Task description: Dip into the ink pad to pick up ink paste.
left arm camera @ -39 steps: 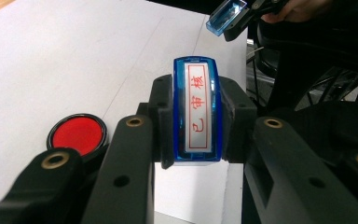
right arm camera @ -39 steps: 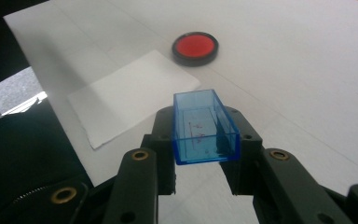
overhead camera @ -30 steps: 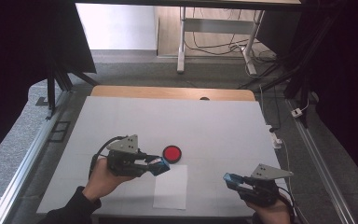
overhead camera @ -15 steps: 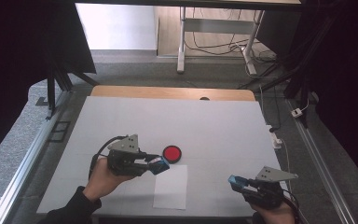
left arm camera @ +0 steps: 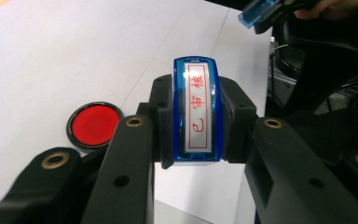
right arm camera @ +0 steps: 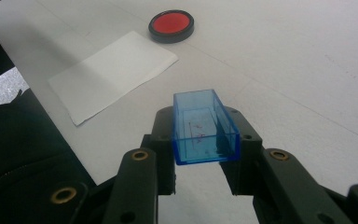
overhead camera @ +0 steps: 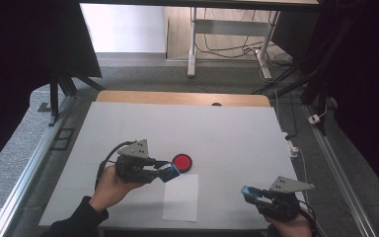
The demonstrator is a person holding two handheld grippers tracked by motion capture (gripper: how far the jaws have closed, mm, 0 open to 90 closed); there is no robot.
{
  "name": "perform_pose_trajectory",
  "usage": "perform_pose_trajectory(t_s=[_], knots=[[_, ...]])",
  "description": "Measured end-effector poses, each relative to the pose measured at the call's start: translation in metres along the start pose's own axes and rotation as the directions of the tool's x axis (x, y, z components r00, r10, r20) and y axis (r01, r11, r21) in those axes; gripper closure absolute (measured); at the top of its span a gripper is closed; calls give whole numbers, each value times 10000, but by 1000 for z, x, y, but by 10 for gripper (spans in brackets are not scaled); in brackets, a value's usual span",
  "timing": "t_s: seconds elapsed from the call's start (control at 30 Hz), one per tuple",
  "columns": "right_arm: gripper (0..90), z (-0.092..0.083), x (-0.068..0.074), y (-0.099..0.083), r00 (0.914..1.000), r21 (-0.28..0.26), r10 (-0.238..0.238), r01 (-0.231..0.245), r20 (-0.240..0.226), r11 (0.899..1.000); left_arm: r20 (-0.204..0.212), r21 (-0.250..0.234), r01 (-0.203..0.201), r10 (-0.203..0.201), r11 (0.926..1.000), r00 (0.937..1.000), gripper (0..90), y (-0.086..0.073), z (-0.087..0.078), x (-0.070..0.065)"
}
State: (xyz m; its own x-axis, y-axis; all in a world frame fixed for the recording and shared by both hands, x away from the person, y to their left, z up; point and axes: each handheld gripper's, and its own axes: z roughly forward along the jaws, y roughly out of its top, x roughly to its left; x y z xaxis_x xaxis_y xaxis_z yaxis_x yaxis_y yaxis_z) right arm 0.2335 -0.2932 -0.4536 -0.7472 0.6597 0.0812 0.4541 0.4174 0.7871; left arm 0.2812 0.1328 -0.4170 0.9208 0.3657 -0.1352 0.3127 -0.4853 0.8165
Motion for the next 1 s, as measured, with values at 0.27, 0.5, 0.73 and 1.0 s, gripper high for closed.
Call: perform_pose_trajectory(t_s=[0.27,0.5,0.73,1.0], knots=[[687,0,-1,0,9998,-43,104,-105,-169,9999,-446,199,71,-62,9998,9990,700,4,7,4],[687,0,-1,0,9998,-35,106,-107,-176,9999,-726,506,268,-231,9984,9971,698,5,16,10],[687,0,-2,0,9996,-95,193,-195,-192,9998,-784,641,478,-427,9968,9960,699,7,24,19],[687,0,-2,0,9997,-60,152,-154,-216,9999,-823,800,466,-400,9957,9958,699,14,39,25]])
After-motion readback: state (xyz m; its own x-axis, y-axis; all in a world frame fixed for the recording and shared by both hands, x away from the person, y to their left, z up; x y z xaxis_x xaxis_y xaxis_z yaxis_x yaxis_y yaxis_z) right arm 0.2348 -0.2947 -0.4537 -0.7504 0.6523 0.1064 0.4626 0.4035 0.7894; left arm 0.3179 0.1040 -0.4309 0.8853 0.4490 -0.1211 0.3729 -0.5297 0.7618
